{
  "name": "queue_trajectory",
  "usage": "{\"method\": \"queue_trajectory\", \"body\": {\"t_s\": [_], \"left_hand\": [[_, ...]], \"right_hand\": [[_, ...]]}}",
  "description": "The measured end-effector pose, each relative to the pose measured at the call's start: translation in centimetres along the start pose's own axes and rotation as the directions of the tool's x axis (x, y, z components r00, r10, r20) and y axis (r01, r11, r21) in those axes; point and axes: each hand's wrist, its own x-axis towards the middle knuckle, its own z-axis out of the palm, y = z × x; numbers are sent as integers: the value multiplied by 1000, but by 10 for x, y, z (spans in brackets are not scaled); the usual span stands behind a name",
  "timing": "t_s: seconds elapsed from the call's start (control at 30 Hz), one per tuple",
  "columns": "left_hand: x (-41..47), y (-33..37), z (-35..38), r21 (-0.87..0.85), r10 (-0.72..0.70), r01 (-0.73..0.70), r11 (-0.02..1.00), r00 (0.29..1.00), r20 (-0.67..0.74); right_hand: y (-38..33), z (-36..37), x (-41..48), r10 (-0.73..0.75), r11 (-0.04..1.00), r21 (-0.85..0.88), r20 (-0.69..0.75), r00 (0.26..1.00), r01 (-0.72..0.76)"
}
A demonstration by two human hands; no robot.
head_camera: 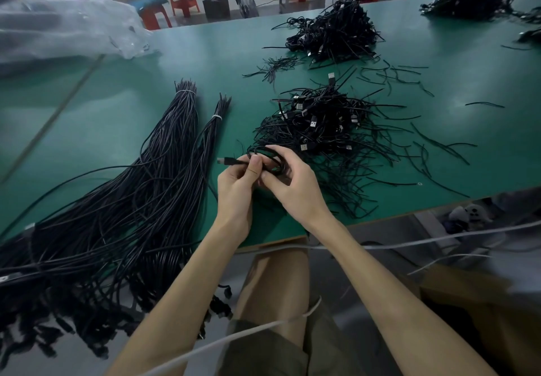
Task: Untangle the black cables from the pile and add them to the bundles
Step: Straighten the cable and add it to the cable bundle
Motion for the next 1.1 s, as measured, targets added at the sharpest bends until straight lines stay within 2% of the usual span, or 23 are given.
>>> {"method": "queue_trajectory", "body": {"t_s": [0.1,0.3,0.47,0.57,0.63,0.8,0.93,1.1], "left_hand": [[-1,0,1,5,-11,11,1000,1000,-27],[3,-2,-1,-29,-42,41,999,999,-28],[3,-4,-1,12,-53,53,999,998,-29],[4,-4,0,30,-35,35,999,999,-1],[2,-3,0,33,-18,17,999,1000,14],[1,-2,1,9,13,-13,1000,999,31],[2,-1,3,-25,6,-7,1000,999,-37],[2,-3,3,10,30,-30,999,999,21]], "right_hand": [[0,1,2,24,999,-25,54,998,-23],[4,-1,4,21,996,-91,66,998,-14],[3,-1,4,78,997,-37,90,993,-75],[6,1,5,42,997,-66,75,996,-37],[9,0,6,27,999,-29,44,999,-26],[13,-9,5,96,967,244,-84,992,-73],[13,-8,4,85,960,271,-66,994,-64],[12,-7,4,48,973,226,-10,999,-45]]}}
